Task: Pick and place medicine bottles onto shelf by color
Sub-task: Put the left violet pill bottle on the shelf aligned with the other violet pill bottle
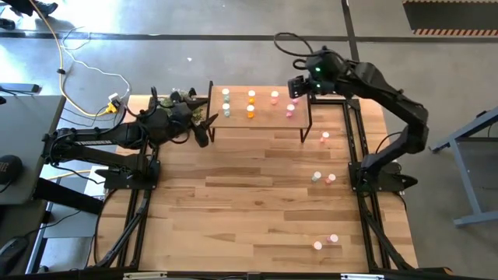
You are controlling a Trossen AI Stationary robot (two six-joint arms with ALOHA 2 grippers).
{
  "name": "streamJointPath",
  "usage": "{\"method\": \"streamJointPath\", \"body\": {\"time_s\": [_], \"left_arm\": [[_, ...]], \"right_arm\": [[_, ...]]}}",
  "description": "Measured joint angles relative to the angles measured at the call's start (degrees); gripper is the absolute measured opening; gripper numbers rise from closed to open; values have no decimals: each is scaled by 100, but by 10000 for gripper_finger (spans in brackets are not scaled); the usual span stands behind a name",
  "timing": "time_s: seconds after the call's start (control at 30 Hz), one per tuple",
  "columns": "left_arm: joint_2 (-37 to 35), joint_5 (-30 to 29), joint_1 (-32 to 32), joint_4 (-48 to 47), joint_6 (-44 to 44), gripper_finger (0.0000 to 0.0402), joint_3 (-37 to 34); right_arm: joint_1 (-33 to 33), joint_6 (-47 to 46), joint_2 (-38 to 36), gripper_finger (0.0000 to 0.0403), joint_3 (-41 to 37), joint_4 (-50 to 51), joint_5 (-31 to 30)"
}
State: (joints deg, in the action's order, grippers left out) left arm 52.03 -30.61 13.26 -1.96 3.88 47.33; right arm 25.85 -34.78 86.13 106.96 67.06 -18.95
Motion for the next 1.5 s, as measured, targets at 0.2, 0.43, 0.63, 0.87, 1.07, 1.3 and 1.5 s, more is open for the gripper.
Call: {"method": "streamJointPath", "body": {"time_s": [0.2, 0.43, 0.63, 0.87, 1.07, 1.3, 1.5], "left_arm": [[0, 0, 0, -150, -301, 275, 0], [0, 0, 0, -175, -325, 275, 0], [0, 0, 0, -172, -325, 275, 0], [0, 0, 2, -172, -323, 275, 0], [0, 0, 1, -172, -323, 275, 0], [0, 0, 0, -170, -321, 275, 0], [0, 0, 2, -170, -321, 275, 0]], "right_arm": [[204, -276, 413, 211, 2, 414, 697], [238, -276, 892, 211, 2, 464, 1075], [236, -276, 1261, 211, 2, 697, 1151], [236, -276, 1466, 211, 2, 864, 1149], [236, -276, 1613, 211, 2, 1029, 1096], [239, -274, 1634, 211, 1, 1050, 886], [240, -274, 1634, 211, 2, 1120, 844]]}}
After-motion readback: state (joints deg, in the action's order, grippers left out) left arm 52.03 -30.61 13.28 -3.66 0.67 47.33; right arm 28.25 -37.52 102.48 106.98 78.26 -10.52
